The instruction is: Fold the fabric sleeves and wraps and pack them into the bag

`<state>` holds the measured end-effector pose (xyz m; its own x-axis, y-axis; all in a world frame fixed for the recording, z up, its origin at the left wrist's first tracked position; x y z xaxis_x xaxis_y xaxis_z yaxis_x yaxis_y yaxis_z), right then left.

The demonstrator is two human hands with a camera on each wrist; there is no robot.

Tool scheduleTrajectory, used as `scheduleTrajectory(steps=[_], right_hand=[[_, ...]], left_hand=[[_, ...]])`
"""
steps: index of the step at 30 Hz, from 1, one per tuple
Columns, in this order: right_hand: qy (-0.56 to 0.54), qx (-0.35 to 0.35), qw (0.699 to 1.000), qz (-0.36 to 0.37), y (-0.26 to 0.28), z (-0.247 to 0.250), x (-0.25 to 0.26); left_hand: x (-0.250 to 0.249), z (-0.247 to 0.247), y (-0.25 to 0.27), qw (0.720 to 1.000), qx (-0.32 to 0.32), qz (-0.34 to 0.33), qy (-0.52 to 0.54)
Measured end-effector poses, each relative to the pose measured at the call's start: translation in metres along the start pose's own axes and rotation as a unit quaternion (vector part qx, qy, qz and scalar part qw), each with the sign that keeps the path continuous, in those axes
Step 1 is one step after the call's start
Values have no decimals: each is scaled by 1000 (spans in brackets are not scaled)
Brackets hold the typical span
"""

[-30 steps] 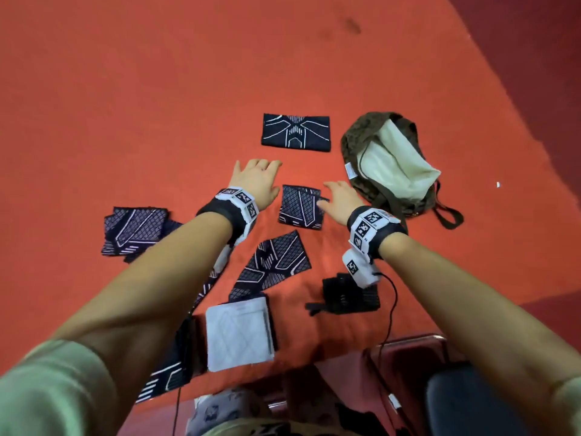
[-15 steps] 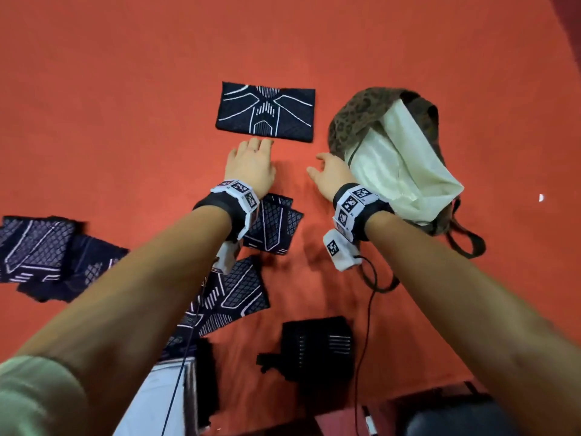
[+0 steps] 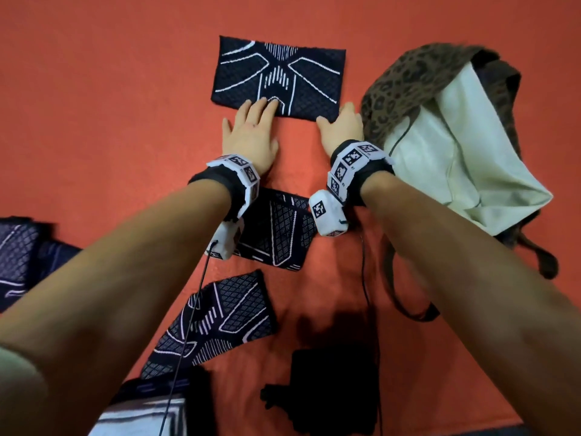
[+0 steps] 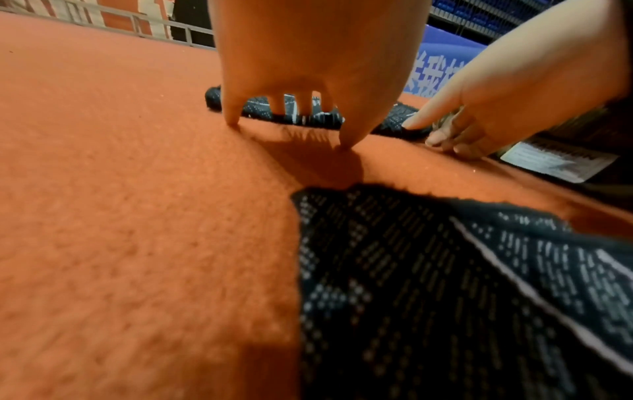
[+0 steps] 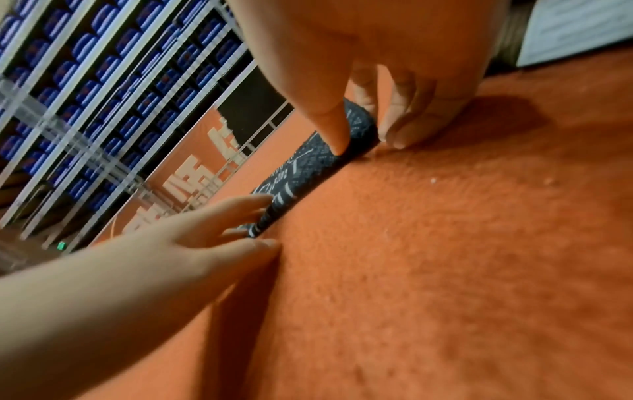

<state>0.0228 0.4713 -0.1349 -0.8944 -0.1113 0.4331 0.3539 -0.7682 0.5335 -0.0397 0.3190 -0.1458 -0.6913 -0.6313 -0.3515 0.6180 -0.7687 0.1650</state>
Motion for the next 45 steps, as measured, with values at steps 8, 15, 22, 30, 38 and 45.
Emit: scheduleTrajectory(steps=[8, 15, 22, 30, 38, 45], right_hand=[[-279, 152, 948, 6, 44, 18, 1], [-279, 127, 948, 83, 98, 69, -1], [-255, 84, 963, 25, 157, 116, -28], [-349, 341, 872, -35, 268, 113, -36], [-360, 405, 840, -27, 342, 104, -12], [-205, 304, 925, 100, 416, 74, 23]], left_hand=[[-14, 18, 9, 998, -31, -3, -63], [-47, 75, 38, 993, -58, -103, 14], [-76, 138, 106, 964, -48, -73, 251], [-90, 201, 206, 786, -96, 27, 609], [-36, 229, 295, 753, -95, 71, 648], [24, 248, 370, 719, -86, 97, 683]])
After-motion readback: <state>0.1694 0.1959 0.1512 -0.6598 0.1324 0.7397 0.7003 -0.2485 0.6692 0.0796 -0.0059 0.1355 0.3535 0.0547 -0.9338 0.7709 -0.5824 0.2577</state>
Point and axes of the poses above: each hand's wrist, its own y-axis away from the middle knuckle, its own z-axis out of the back of the hand, x = y × z, the point moved 2 cm from there along -y, towards the middle knuckle, and after that the axes turned 15 degrees about -z, right-handed, at the moved point
